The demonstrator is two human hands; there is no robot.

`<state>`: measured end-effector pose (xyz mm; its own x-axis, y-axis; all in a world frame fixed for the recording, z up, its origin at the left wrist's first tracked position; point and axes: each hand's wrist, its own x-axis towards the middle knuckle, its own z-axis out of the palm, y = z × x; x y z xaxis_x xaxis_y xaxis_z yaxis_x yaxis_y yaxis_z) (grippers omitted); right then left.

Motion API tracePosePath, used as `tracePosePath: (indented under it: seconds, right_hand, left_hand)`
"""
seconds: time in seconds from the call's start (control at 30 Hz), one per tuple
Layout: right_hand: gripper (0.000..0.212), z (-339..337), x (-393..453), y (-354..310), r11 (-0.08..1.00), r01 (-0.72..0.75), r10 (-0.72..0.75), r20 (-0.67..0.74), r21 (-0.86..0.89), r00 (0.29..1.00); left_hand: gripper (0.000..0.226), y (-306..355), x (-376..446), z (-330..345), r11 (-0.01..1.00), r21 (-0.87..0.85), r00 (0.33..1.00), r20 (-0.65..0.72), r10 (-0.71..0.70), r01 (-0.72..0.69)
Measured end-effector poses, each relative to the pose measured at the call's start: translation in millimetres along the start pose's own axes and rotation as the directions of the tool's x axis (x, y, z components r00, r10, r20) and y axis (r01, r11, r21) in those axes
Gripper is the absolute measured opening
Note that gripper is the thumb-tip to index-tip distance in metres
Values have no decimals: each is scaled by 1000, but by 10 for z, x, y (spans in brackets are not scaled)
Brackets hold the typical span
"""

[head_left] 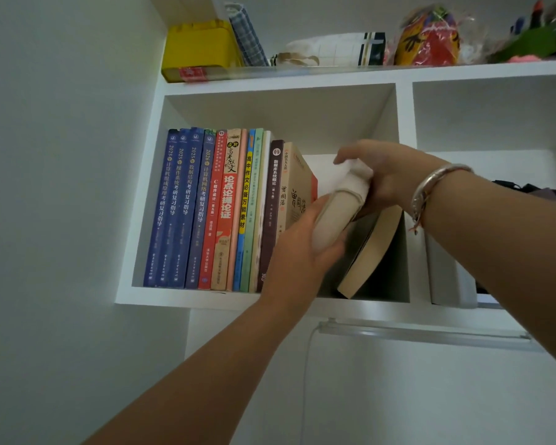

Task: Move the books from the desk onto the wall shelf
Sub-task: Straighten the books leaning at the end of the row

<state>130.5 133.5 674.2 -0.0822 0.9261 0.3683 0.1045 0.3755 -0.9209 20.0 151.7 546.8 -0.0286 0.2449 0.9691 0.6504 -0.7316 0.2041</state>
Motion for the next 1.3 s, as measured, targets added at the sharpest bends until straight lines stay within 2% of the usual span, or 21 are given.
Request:
tracePosePath:
  seconds: [0.07, 0.13, 0.23, 0.3, 0.37, 0.47, 0.53, 0.63, 0.7, 0.77, 0.8, 0.87, 0.9, 0.97, 1.03, 1.1, 1.2, 1.3]
  right_hand:
    - [47, 34, 19, 44, 999, 36, -38, -58, -40, 998]
    - [43, 104, 79, 117, 987, 146, -155, -176, -60, 972]
    - [45, 194, 150, 263, 916, 381, -402, -289, -127, 869]
    - [58, 221, 193, 383, 822, 528, -569, -265, -214, 778]
    - [69, 264, 210, 506, 754, 624, -654, -159, -204, 739]
    - [74, 381, 229, 661, 806, 587, -591, -55, -72, 805]
    - [72, 446, 284, 733, 861, 509, -504, -105, 17, 857]
    - [61, 453, 328, 750, 920, 386, -372, -172, 59, 912]
    - [49, 416, 310, 706, 960, 279, -269, -163, 39, 949]
    - [44, 384, 283, 655, 978, 209, -208, -130, -5, 969]
    - [46, 369, 266, 621, 981, 193, -195, -113, -28, 974]
    - [45, 326, 230, 562, 984, 170, -174, -81, -57, 981]
    - [38, 296, 199, 536, 985, 163, -166, -60, -55, 984]
    - [21, 225, 150, 491, 987, 157, -158, -7, -42, 987]
    - [19, 187, 123, 462, 986, 158, -158, 12, -48, 987]
    - [24, 217, 116, 450, 979, 183, -185, -16, -84, 983]
    - [32, 269, 100, 470, 947, 245, -277, -141, -210, 950]
    - [23, 196, -24, 557, 905, 342, -387, -160, -251, 908]
  left_hand:
    - [65, -47, 6, -14, 999, 23, 993, 112, -30, 28]
    - [80, -78, 33, -30, 999, -9, 964, 261, -45, 49]
    - [92, -105, 124, -132, 980, -135, 908, 411, -81, 148]
    - [91, -120, 205, -250, 918, -265, 871, 470, -144, 295]
    - [79, -160, 236, -356, 851, -365, 871, 451, -193, 378]
    - [55, -247, 199, -412, 850, -402, 928, 288, -237, 341]
    - [55, -267, 154, -385, 865, -397, 944, 244, -223, 307]
    - [65, -252, 115, -340, 881, -386, 951, 243, -190, 275]
    - [69, -226, 92, -304, 934, -301, 966, 227, -127, 194]
    - [74, -229, 79, -264, 998, -60, 980, 197, -16, 28]
    - [79, -247, 80, -254, 995, 86, 980, 197, 31, -48]
    - [93, -309, 101, -257, 947, 299, 971, 233, 45, -115]
    - [99, -354, 117, -264, 919, 370, 960, 278, 29, -135]
    - [100, -469, 140, -274, 844, 492, 927, 375, 18, -215]
    - [95, -580, 167, -287, 764, 576, 909, 416, 32, -291]
    - [94, -635, 222, -285, 665, 667, 900, 435, 18, -335]
    - [94, -593, 296, -215, 531, 771, 899, 437, -41, -350]
    - [95, -521, 301, -154, 505, 791, 903, 426, -48, -346]
